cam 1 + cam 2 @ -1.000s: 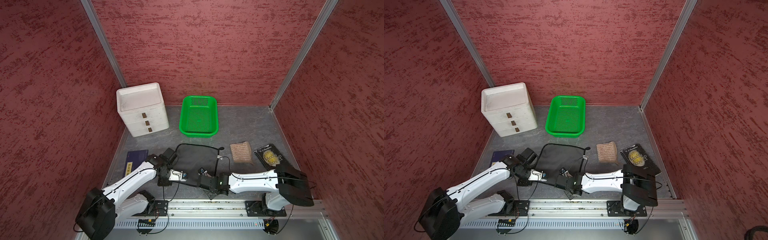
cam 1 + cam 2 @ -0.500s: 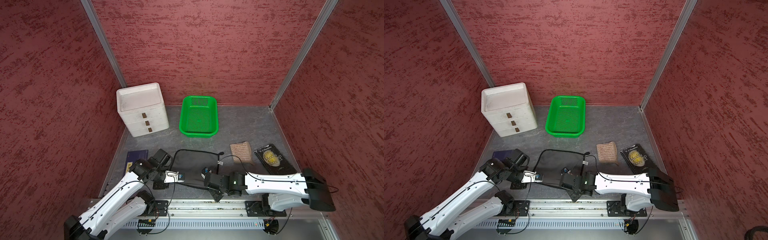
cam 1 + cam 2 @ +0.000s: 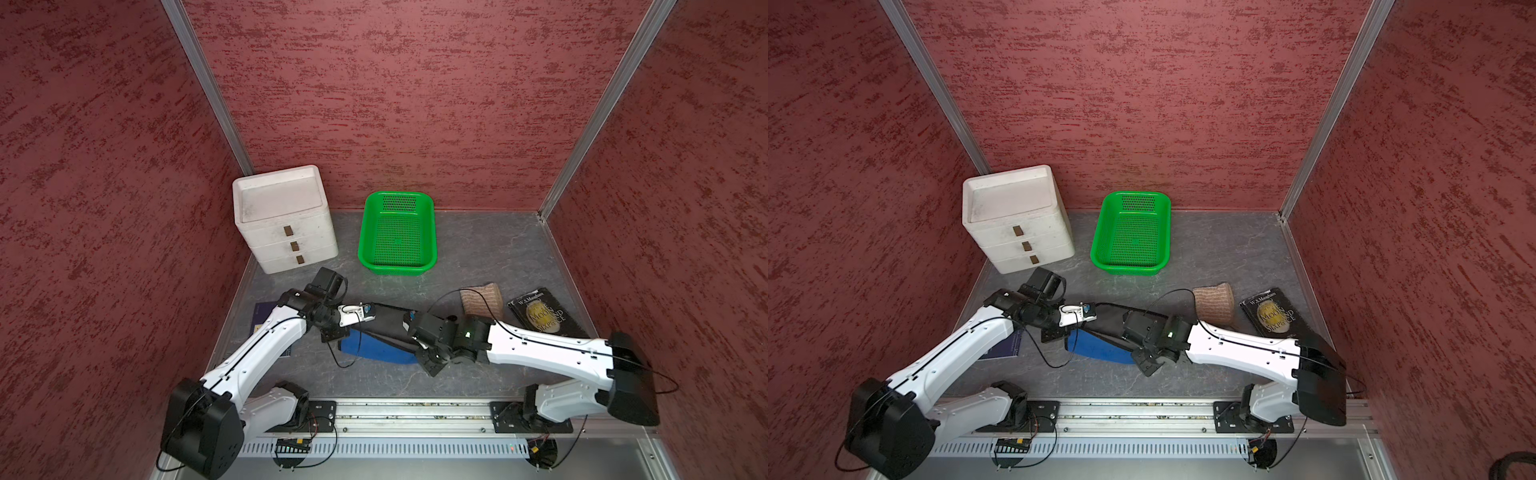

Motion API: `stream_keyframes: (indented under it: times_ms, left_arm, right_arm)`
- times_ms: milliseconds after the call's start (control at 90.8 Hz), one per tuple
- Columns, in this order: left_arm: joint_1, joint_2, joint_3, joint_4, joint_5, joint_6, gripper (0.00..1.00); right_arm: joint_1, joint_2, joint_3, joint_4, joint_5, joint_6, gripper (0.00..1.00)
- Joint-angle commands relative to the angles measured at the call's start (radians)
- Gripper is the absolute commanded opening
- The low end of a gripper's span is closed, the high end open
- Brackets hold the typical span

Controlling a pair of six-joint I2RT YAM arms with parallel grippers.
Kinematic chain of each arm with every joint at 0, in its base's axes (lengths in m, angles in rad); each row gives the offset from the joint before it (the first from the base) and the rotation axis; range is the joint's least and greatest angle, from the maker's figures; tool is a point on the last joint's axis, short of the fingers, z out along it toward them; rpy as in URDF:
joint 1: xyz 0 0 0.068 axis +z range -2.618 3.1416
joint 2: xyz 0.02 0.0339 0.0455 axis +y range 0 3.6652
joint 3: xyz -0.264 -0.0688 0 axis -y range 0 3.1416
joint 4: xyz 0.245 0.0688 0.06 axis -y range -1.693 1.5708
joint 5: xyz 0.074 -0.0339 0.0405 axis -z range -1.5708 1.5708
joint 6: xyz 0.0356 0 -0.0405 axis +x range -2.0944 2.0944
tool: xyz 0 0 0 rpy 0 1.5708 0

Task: Fold the square dishcloth
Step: Fold the cleaning item at the center of the board.

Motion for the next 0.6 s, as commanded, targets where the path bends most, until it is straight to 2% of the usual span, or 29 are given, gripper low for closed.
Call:
stream_keyframes:
  times_ms: [0, 320, 584]
  left_arm:
    - [-0.016, 0.065, 0.04, 0.188, -0.068, -0.062, 0.0]
    - [-0.058, 0.241, 0.064, 0.392, -0.207, -0.068, 0.0]
    - [-0.07, 0.394, 0.037, 0.552, -0.321, -0.034, 0.0]
  right_arm:
    - [-0.068, 0.0, -0.027, 0.003, -0.025, -0.054, 0.0]
    - [-0.181, 0.046, -0.038, 0.028, -0.003, -0.099, 0.0]
    - [-0.253, 0.211, 0.033, 0.021, 0.055, -0.103, 0.0]
